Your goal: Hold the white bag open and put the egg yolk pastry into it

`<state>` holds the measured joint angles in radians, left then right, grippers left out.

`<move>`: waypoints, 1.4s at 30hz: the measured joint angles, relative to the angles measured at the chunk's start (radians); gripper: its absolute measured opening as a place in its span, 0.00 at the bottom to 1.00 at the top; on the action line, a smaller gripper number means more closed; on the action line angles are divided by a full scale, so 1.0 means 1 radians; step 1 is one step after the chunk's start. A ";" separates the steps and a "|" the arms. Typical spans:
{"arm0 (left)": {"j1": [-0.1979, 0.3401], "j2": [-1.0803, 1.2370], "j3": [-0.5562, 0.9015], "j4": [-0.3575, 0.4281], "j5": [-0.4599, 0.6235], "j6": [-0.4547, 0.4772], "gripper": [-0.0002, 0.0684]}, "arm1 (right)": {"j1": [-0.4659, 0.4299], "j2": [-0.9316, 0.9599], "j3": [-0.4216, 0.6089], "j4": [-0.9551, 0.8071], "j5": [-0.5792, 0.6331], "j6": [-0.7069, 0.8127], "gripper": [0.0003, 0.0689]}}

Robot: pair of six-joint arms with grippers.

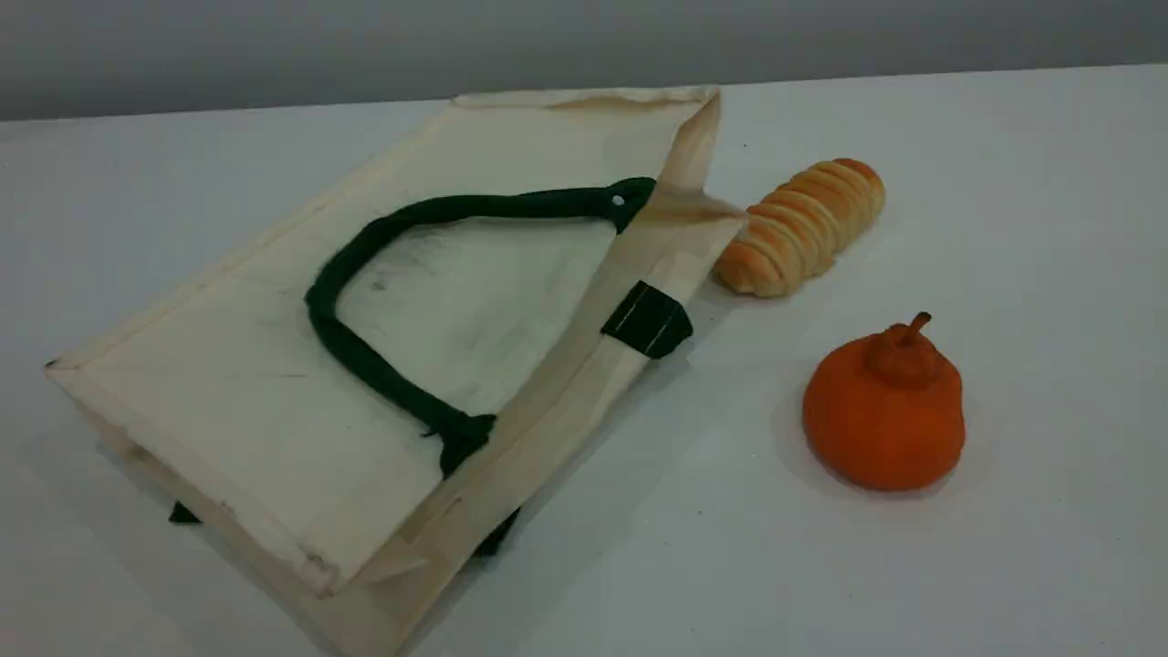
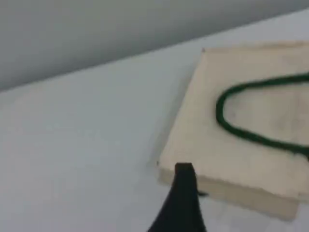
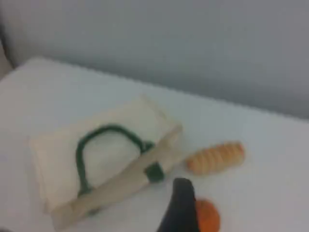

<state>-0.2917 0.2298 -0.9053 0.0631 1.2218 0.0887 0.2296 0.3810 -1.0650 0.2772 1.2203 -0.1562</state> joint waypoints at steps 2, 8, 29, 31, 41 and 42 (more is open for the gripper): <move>0.000 0.000 0.027 -0.021 0.000 0.000 0.86 | 0.000 -0.001 0.062 0.000 0.000 -0.001 0.82; 0.000 0.001 0.100 -0.048 -0.002 0.000 0.86 | 0.000 -0.001 0.263 -0.001 -0.002 -0.037 0.82; 0.000 -0.116 0.310 -0.070 -0.003 -0.001 0.86 | 0.093 -0.265 0.536 -0.114 -0.134 -0.043 0.81; 0.000 -0.116 0.323 -0.070 -0.008 -0.001 0.86 | 0.093 -0.301 0.544 -0.109 -0.136 -0.039 0.81; 0.000 -0.116 0.386 -0.096 -0.123 0.000 0.86 | 0.092 -0.362 0.557 -0.095 -0.145 -0.036 0.81; 0.000 -0.116 0.392 -0.096 -0.126 0.000 0.86 | 0.092 -0.362 0.557 -0.095 -0.145 -0.036 0.81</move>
<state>-0.2917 0.1143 -0.5137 -0.0324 1.0959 0.0885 0.3214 0.0189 -0.5079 0.1820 1.0750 -0.1920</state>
